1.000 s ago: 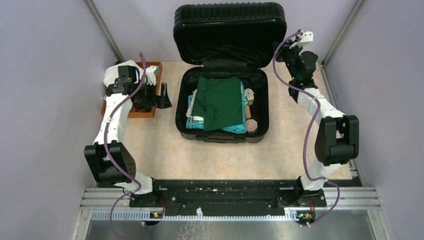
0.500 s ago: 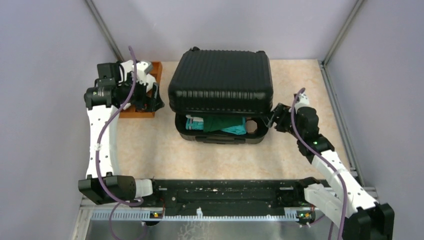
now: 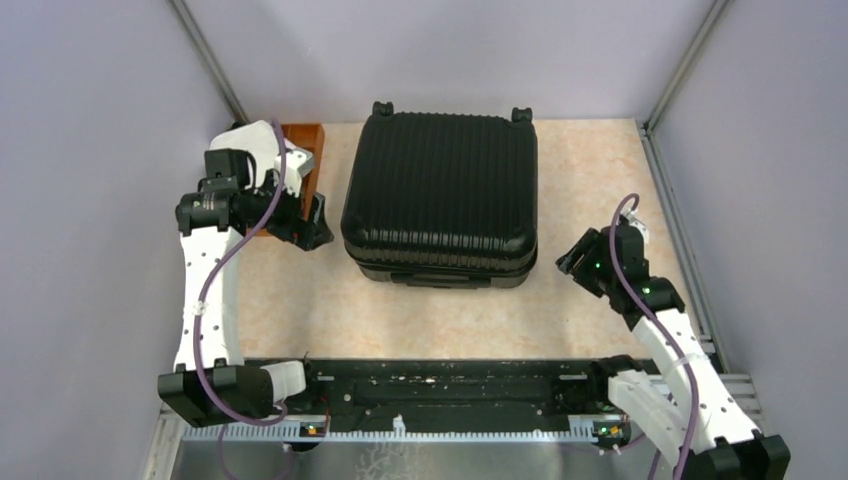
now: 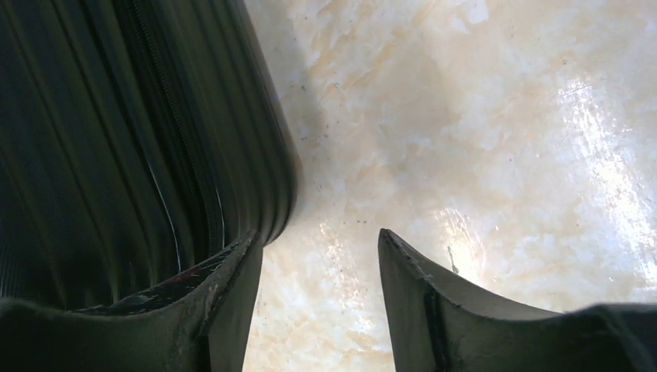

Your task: Pack the luggage

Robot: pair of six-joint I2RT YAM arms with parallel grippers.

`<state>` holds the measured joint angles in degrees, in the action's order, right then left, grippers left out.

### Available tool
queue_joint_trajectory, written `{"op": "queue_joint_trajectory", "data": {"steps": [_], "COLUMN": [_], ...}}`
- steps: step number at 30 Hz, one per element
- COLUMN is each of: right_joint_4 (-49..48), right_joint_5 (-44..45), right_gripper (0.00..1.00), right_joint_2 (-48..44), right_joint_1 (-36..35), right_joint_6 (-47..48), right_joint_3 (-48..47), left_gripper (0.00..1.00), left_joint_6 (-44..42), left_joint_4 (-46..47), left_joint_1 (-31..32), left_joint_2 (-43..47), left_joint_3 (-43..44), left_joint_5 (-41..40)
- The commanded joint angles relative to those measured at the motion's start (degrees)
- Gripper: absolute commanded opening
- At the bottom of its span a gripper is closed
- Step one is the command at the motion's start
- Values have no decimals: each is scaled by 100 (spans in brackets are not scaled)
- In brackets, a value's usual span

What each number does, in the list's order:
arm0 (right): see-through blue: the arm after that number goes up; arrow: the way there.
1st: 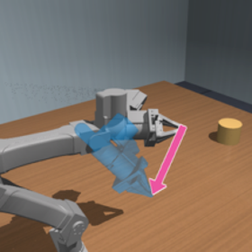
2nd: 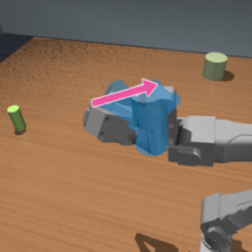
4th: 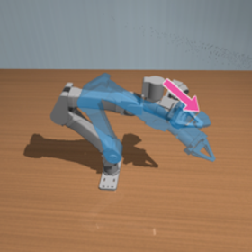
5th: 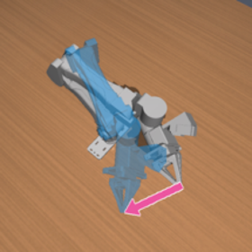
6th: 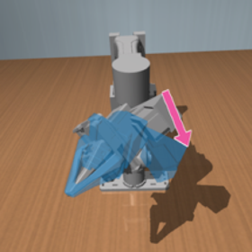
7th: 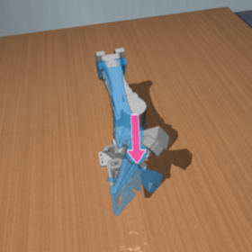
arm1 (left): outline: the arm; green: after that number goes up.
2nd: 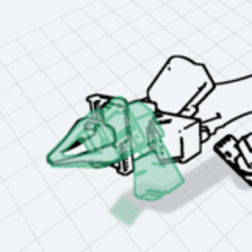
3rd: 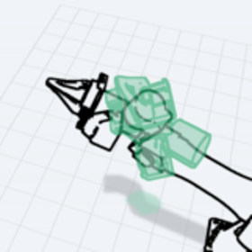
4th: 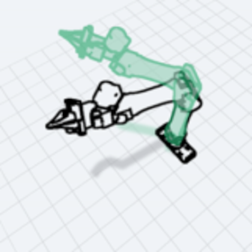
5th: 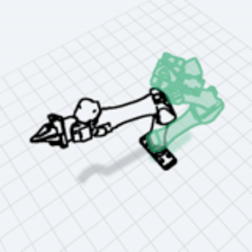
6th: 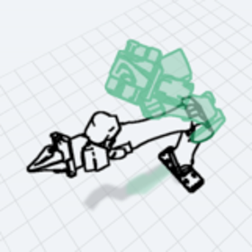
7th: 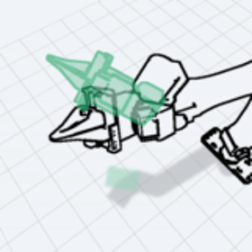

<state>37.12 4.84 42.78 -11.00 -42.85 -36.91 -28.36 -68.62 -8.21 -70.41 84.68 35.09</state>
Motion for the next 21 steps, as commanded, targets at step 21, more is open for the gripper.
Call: {"op": "queue_joint_trajectory", "data": {"steps": [21], "right_joint_4": [-3213], "right_joint_5": [-586], "right_gripper": [15], "right_joint_2": [3527], "right_joint_1": [108], "right_joint_6": [295], "right_joint_3": [-400], "left_gripper": [98], "left_joint_6": [2547], "left_joint_4": [2783], "left_joint_1": [792], "left_joint_2": [-3788], "left_joint_3": [1436], "left_joint_5": [-3814]}}
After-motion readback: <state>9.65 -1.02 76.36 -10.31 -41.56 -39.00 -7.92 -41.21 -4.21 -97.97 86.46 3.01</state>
